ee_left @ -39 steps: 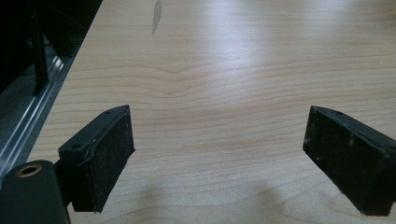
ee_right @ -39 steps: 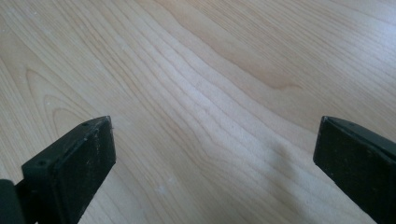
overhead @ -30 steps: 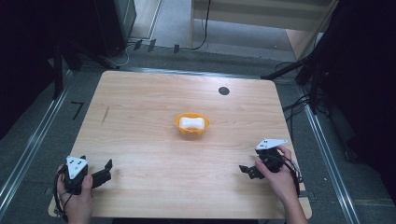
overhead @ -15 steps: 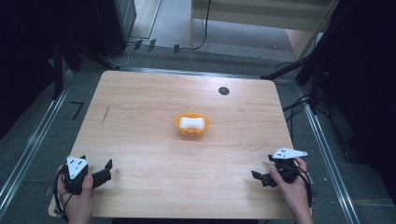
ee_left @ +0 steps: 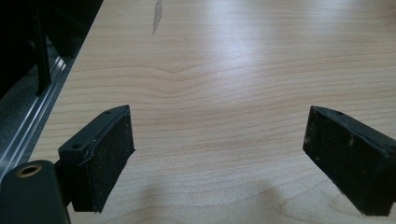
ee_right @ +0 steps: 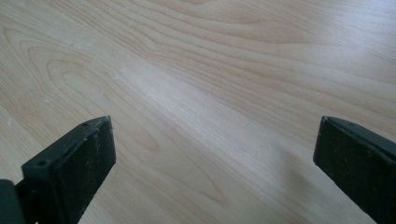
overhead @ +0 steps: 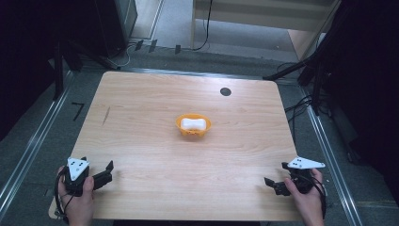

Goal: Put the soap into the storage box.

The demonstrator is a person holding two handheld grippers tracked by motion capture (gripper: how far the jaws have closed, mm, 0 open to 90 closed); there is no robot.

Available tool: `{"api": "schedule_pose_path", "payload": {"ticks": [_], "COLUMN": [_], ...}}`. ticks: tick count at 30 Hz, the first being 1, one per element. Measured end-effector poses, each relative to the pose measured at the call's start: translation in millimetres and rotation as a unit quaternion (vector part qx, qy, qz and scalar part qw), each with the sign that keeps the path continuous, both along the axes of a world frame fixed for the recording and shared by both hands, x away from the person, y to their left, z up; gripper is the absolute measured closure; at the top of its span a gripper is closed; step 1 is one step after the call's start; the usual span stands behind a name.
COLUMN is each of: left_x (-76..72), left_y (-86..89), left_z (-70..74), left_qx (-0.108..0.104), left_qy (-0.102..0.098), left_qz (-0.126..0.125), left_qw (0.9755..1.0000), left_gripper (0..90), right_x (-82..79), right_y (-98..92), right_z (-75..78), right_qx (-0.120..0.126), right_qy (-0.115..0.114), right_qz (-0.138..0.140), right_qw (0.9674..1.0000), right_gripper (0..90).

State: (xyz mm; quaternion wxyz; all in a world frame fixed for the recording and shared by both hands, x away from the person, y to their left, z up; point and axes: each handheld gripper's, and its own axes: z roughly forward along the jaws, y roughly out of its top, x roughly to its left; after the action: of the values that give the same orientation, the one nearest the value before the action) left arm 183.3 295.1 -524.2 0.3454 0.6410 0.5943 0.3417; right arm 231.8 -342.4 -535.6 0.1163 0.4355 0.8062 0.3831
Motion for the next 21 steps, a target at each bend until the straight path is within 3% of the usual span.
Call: {"api": "schedule_pose_path", "payload": {"ticks": [21], "left_x": [-0.1], "left_y": [-0.7], "left_z": [0.0], "left_qx": [0.006], "left_qy": [-0.001], "left_qz": [0.004], "left_qw": [1.0000], "left_gripper": [9.1], "right_x": [-30.5], "right_y": [-40.3], "right_z": [-9.7], "right_qx": [0.024], "right_qy": [-0.013], "right_qz": [-0.032], "right_qw": [0.9991], "right_gripper": [0.0]}}
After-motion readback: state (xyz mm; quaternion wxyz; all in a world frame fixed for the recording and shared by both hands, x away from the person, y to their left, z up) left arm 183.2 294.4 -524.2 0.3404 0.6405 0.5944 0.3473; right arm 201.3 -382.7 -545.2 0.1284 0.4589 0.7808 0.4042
